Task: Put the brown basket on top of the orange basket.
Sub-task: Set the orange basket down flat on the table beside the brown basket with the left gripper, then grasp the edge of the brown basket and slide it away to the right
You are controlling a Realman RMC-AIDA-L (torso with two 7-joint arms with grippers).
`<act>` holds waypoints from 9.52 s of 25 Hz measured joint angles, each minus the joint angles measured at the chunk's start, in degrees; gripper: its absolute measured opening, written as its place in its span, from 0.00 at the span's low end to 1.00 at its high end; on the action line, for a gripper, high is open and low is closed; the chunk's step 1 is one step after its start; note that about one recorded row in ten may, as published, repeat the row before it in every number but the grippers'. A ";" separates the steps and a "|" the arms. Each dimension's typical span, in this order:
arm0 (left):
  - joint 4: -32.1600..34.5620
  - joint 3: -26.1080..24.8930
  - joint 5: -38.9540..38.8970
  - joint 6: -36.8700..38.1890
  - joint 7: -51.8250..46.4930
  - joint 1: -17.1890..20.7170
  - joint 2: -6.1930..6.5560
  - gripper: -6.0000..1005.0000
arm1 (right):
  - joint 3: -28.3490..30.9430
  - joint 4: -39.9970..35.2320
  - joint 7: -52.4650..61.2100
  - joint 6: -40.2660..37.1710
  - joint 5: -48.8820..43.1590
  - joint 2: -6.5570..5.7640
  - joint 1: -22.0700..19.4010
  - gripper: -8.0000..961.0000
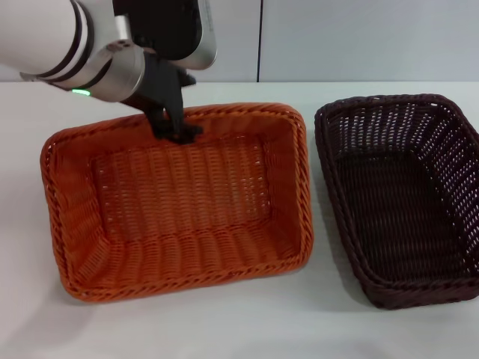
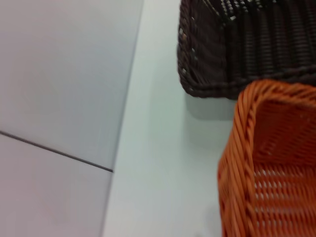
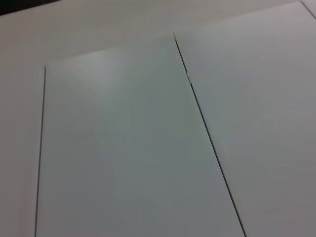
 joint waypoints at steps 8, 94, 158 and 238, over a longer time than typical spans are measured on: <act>-4.10 0.17 0.22 1.91 -0.24 0.86 0.04 0.78 | 0.16 0.16 0.85 -0.27 -0.05 -0.04 -0.31 0.86; 77.71 19.85 -6.81 151.91 -67.24 26.98 -0.07 0.77 | 47.20 -72.59 124.30 30.79 -162.78 -1.43 21.38 0.85; 79.44 13.74 -6.87 148.38 -65.52 25.64 -0.22 0.75 | 37.93 -74.79 109.55 45.71 -158.10 -0.39 17.71 0.85; 80.30 10.01 -6.90 144.46 -66.28 23.37 -0.15 0.74 | 33.54 -68.47 106.69 59.91 -155.55 -0.24 16.89 0.85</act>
